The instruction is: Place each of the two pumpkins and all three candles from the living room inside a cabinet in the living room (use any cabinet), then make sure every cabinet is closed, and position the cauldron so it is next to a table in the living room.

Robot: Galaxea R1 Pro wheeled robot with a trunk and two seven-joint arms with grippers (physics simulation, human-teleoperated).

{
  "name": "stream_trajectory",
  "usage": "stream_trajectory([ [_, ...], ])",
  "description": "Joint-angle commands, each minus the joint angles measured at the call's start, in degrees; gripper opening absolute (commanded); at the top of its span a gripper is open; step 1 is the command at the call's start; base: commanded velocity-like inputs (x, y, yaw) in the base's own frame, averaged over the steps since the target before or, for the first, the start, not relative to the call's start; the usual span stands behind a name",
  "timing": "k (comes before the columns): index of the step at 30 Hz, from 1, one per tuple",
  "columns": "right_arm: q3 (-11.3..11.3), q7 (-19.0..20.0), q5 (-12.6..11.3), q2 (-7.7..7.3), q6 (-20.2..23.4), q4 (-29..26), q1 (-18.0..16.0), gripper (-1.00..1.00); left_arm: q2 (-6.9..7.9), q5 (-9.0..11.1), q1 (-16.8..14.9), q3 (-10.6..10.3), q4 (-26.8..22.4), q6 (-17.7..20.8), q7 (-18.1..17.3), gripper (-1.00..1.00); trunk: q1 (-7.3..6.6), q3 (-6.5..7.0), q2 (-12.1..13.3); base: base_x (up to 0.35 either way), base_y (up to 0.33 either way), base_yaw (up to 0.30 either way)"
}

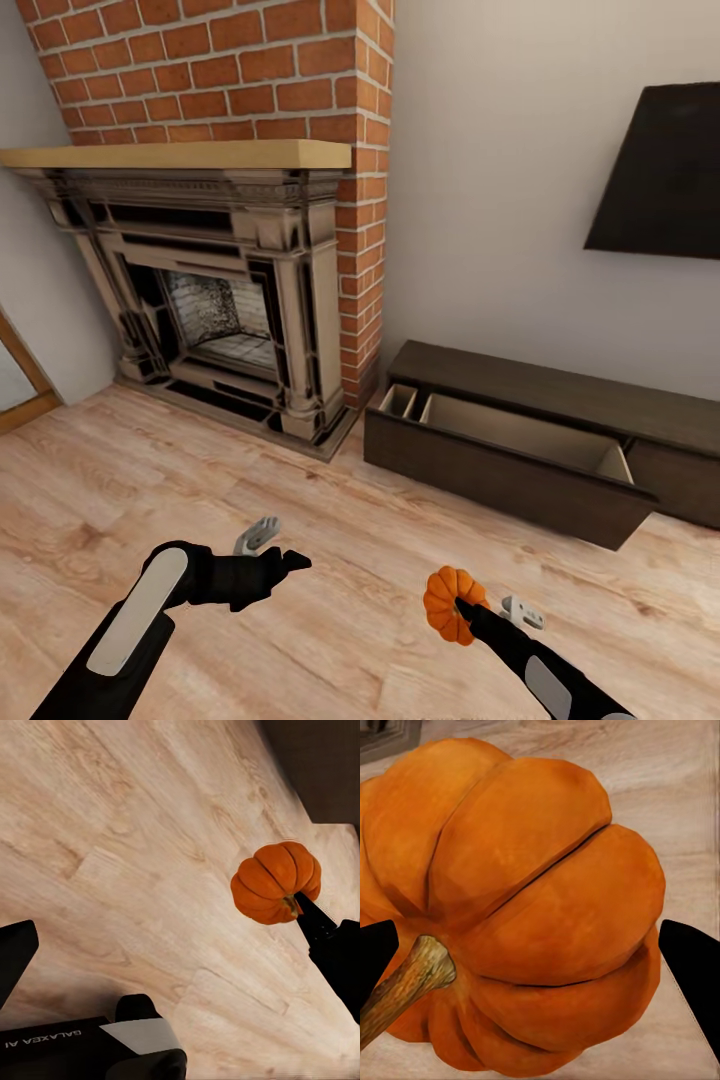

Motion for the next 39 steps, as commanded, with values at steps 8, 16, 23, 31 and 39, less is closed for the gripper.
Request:
stream_trajectory([
  [8,0.36,0.08,-0.63,0.01,-0.01,0.01,-0.07,-1.00,0.06,0.58,-0.02,-0.08,-0.07,-0.02,0.60,1.00,-0.01,-0.05,-0.03,0.000,0.000,-0.281],
  [16,0.36,0.12,-0.63,0.02,-0.03,0.01,-0.07,-1.00,0.13,0.58,-0.02,-0.07,-0.07,-0.02,0.60,1.00,-0.01,-0.05,-0.03,0.000,0.000,-0.281],
  [23,0.36,0.13,-0.62,0.03,-0.35,0.01,-0.07,-1.00,0.13,0.58,-0.02,-0.11,-0.07,-0.02,0.60,1.00,-0.01,-0.05,-0.03,0.000,0.000,-0.281],
  [31,0.37,0.14,-0.55,0.02,-0.50,0.01,-0.07,-1.00,0.13,0.58,-0.02,-0.08,-0.07,-0.02,0.60,1.00,-0.01,-0.05,-0.03,0.000,0.000,-0.281],
  [39,0.44,0.14,-0.49,0.10,-0.57,0.01,-0.07,-1.00,0.13,0.58,-0.02,-0.14,-0.07,-0.02,0.60,1.00,-0.01,-0.05,-0.03,0.107,0.000,-0.281],
])
